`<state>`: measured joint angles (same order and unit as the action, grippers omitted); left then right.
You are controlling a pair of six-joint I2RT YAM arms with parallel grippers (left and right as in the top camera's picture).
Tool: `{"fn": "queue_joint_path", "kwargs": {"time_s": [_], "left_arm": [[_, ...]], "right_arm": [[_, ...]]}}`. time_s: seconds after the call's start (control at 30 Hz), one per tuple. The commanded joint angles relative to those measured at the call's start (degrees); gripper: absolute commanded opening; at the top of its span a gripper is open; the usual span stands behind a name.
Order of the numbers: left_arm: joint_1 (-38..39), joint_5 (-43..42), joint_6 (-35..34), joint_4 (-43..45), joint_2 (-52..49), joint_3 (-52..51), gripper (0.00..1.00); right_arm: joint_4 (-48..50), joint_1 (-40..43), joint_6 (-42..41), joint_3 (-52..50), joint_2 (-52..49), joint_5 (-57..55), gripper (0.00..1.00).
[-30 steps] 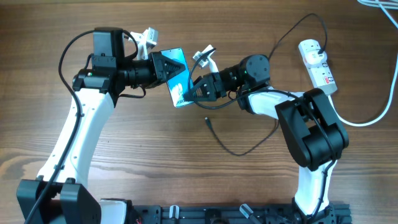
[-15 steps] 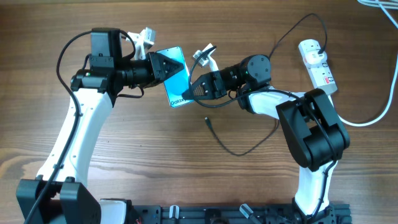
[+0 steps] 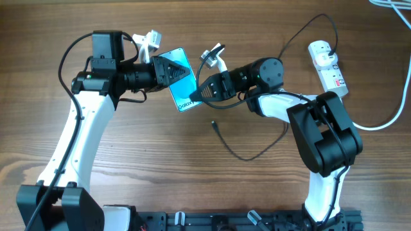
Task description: Plug charger to phone and switch on socket
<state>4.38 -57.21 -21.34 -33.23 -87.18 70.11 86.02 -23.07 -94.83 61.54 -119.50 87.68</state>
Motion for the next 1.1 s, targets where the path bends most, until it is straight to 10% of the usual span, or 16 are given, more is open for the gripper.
{"fn": "queue_joint_path", "kwargs": {"time_s": [0.0,0.13,0.4,0.5,0.57,0.8,1.07], "left_arm": [[1.5,-11.3,-1.4,-0.6,2.0,0.8,0.33],[1.5,-11.3,-1.4,-0.5,2.0,0.8,0.35],[1.5,-11.3,-1.4,1.8,2.0,0.8,0.04],[1.5,-7.5,-1.4,2.1,2.0,0.8,0.04],[1.5,-0.5,-1.4,1.4,1.9,0.8,0.04],[1.9,36.9,-1.6,-11.6,1.9,0.4,0.04],[6.6,48.5,-3.8,-24.7,-6.6,0.2,0.04]], "right_arm": [[0.0,1.0,-6.6,0.0,-1.8,-8.9,0.04],[1.8,1.0,-8.9,0.0,-1.8,-11.1,0.04],[1.8,1.0,-7.9,0.0,-1.8,-10.6,0.06],[0.8,1.0,-3.0,0.0,-1.8,-8.6,0.50],[-1.2,1.0,1.0,0.0,-1.8,-6.6,0.62],[-14.8,1.4,16.8,-0.1,-1.8,2.1,0.81],[-39.6,3.6,37.3,-0.2,-1.8,-4.7,0.91]]}}
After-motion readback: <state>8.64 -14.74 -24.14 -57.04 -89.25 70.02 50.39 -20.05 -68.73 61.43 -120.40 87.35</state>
